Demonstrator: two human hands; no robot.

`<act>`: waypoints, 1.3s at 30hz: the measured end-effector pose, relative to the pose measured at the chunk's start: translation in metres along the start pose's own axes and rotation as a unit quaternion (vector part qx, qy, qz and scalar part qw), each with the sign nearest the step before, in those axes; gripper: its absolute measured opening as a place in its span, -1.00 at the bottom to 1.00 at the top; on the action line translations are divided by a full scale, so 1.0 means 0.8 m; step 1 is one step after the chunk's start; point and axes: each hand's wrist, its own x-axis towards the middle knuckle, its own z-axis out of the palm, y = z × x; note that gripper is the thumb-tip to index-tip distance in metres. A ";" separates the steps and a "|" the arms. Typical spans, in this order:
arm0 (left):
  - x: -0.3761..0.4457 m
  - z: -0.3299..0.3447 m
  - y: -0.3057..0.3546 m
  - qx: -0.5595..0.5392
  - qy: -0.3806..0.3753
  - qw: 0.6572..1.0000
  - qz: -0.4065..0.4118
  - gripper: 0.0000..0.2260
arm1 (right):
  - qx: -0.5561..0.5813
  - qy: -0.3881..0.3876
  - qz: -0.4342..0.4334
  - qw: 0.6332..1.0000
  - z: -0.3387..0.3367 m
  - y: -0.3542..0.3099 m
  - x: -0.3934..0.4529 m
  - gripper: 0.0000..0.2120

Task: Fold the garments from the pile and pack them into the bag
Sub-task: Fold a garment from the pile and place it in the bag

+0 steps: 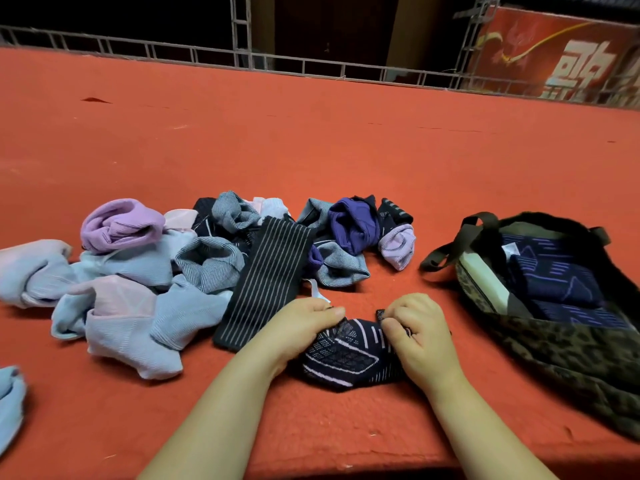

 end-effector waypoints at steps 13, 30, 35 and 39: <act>0.008 0.012 0.022 -0.342 0.138 0.918 0.148 -0.71 | -0.081 0.095 0.044 0.991 -0.011 -0.002 0.001 -0.62; 0.023 -0.018 0.005 -0.170 0.236 0.949 0.122 -0.82 | 0.024 0.133 0.295 0.946 -0.025 -0.008 0.005 -0.49; 0.012 0.005 -0.005 0.090 0.142 0.972 0.164 -0.71 | 0.030 0.102 0.311 0.945 -0.022 -0.012 0.009 -0.51; 0.010 0.013 -0.007 0.049 0.126 0.984 0.118 -0.50 | 0.072 0.078 0.292 0.950 -0.027 -0.019 0.011 -0.52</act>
